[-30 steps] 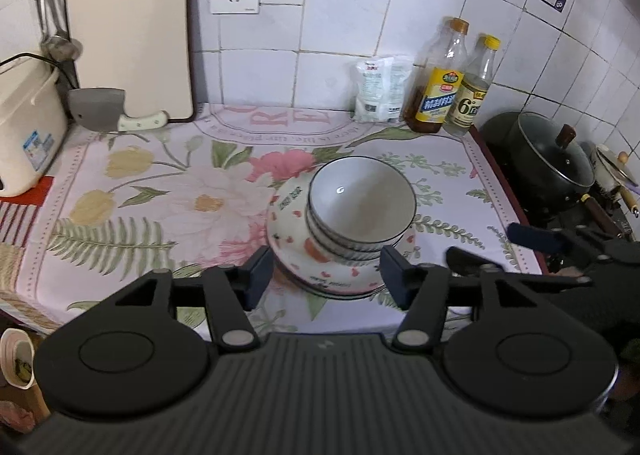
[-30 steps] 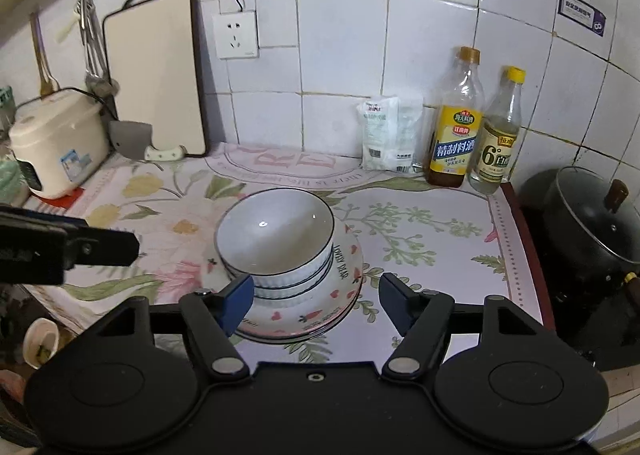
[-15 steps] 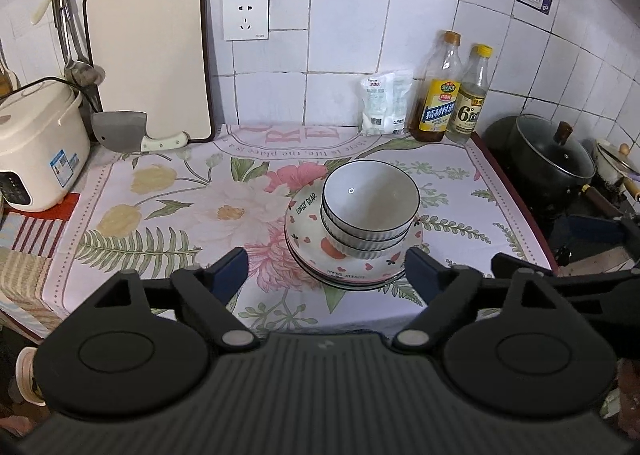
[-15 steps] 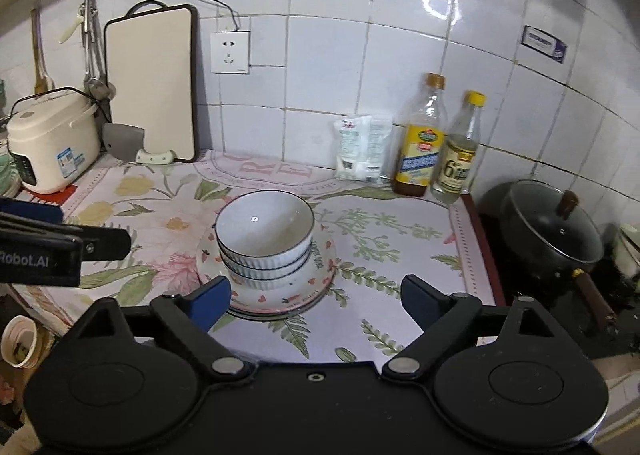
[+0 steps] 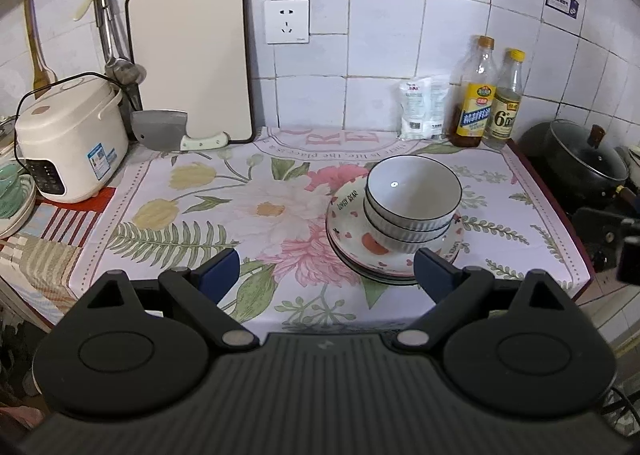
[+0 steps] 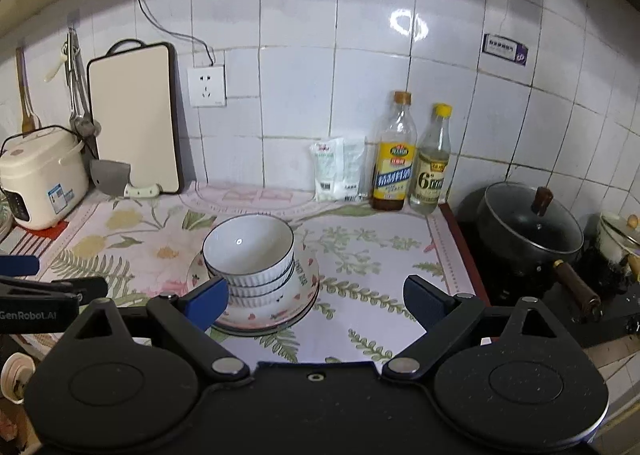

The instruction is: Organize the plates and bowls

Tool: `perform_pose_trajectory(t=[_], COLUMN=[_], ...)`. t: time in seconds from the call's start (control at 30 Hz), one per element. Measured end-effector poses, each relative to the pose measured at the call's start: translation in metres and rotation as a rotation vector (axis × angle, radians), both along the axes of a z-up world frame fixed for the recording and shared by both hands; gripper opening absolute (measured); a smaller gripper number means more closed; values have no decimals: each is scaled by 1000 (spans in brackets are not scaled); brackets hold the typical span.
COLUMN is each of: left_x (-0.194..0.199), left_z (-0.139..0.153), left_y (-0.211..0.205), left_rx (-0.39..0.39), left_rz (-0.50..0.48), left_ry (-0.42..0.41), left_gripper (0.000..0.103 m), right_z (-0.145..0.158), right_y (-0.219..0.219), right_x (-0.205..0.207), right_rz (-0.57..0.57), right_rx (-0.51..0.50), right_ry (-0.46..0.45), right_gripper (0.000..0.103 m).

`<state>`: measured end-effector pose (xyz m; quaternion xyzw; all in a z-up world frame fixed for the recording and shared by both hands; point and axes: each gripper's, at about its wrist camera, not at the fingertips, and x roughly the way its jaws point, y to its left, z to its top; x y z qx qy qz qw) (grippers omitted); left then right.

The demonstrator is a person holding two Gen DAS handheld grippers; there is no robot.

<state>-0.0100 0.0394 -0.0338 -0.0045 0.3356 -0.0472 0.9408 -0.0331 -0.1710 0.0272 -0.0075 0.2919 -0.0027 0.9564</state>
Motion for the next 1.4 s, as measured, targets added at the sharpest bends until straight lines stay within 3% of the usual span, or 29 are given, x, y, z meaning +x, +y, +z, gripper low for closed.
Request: perform_pose_trajectory(t=[0.23, 0.53, 0.63, 1.1, 1.4], left_x=[-1, 0, 2, -8, -13], left_z=[0, 0, -1, 1, 2], left_y=[1, 1, -1, -6, -5], left_rx=[-1, 11, 20, 75, 84], left_rz=[6, 7, 4, 6, 13], left_ry=[2, 53, 74, 69, 57], left_gripper=[95, 95, 95, 95, 95], right_z=[-7, -24, -26, -18, -16], right_y=[-5, 9, 9, 3, 2], right_x=[-3, -5, -8, -22, -22], right_rz=[-42, -38, -44, -84, -90], right_rx=[-12, -82, -49, -13, 3], right_ry=[-14, 72, 90, -8, -3], right_gripper=[96, 97, 99, 100, 100])
